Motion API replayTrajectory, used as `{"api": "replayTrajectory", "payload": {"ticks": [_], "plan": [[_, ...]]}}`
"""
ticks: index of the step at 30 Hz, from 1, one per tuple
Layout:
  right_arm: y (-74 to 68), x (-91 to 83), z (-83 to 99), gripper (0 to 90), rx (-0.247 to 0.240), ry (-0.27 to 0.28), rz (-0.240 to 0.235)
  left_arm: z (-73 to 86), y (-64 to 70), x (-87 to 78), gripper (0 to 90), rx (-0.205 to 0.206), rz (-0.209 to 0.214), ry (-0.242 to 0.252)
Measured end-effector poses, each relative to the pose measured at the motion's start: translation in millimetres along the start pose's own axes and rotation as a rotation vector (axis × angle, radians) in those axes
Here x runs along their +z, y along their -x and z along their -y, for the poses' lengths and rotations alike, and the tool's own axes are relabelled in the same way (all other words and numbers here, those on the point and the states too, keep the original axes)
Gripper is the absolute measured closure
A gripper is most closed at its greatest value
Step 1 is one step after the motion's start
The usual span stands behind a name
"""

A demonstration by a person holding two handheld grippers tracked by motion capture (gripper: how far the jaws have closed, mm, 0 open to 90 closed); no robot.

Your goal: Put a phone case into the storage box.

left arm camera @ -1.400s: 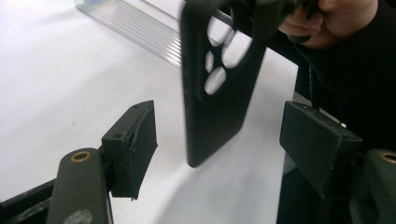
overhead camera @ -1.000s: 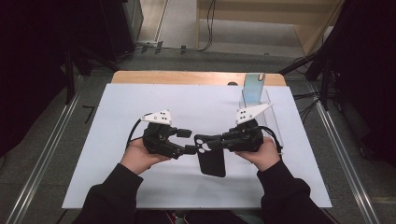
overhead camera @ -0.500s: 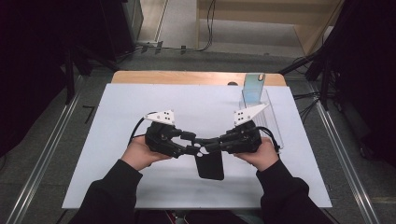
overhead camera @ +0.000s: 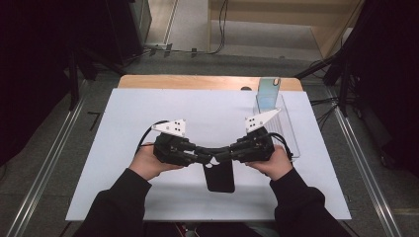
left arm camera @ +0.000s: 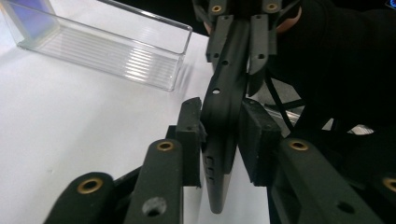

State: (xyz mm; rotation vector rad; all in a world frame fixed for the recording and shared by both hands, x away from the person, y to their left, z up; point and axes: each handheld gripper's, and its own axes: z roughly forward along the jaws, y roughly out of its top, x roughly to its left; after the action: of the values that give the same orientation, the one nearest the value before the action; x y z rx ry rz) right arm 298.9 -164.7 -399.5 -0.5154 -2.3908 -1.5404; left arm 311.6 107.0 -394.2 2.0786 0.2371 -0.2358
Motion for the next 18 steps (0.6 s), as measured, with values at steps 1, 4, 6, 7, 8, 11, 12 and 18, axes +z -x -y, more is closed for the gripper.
{"api": "replayTrajectory", "payload": {"ticks": [1, 4, 6, 7, 8, 11, 12, 18], "plan": [[0.2, -0.5, 0.3, 77.0, 0.0, 0.002, 0.001, -0.2, 0.2, 0.2, 74.1, -0.001, 0.001, -0.004], [-0.6, -0.7, 0.1, 76.0, -0.012, -0.004, 0.007, -0.6, 0.6, 0.3, 76.4, -0.005, 0.009, -0.014], [-1.0, -0.3, 0.2, 73.9, -0.008, -0.008, 0.014, -0.9, 1.4, 0.3, 76.8, -0.005, 0.006, -0.023], [-0.6, -0.3, 0.2, 72.2, -0.005, -0.008, 0.017, -0.9, 1.5, 0.5, 77.0, -0.009, 0.007, -0.025], [-0.3, -0.3, 0.1, 70.9, 0.0, -0.01, 0.024, -1.2, 1.5, 0.2, 77.1, -0.011, 0.001, -0.025], [1.2, -0.9, 0.5, 61.5, 0.014, -0.012, 0.042, -1.6, 0.5, -2.0, 77.1, -0.029, -0.021, -0.031], [2.1, -1.8, 1.1, 57.3, 0.015, -0.009, 0.04, -1.2, 0.0, -3.3, 77.1, -0.038, -0.028, -0.03], [1.7, -7.2, 4.6, 38.6, 0.008, 0.015, 0.077, -1.3, -3.6, -14.5, 77.1, -0.088, -0.065, -0.008]]}}
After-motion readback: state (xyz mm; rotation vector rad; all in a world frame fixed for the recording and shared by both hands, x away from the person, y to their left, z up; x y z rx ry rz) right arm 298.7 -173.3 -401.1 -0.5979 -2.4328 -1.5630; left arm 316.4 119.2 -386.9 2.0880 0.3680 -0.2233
